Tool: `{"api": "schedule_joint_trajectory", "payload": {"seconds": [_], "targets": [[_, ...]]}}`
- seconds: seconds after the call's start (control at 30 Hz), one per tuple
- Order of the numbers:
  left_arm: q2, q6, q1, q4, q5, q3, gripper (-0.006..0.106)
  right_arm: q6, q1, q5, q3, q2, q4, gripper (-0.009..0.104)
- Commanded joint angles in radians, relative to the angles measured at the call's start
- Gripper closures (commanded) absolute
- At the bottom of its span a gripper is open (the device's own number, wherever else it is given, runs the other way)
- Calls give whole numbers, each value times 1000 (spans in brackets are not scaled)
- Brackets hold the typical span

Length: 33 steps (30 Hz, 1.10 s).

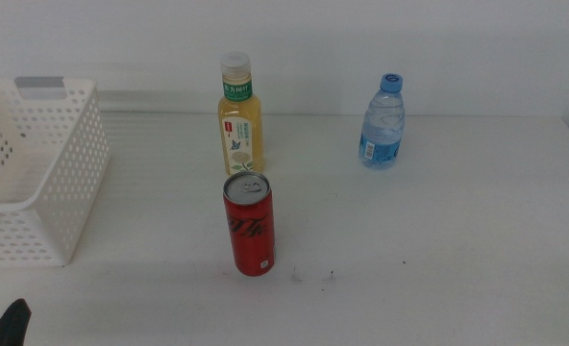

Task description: Use arms to grab the bottles and put them into the dustbin to the left of the table.

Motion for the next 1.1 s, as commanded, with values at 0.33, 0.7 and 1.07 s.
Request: {"api": "schedule_joint_trajectory", "payload": {"seconds": [0.33,0.7,1.07], "targets": [[357,-2,-239,-20,-355,0,7,-5,-6,-10,3,-4,-5,15],[969,-2,-670,-115,-959,0,7,-5,-6,-10,3,-4,-5,15],[1382,-110,-736,-69,-1408,0,7,-5,-6,-10,3,-4,-5,15]]}}
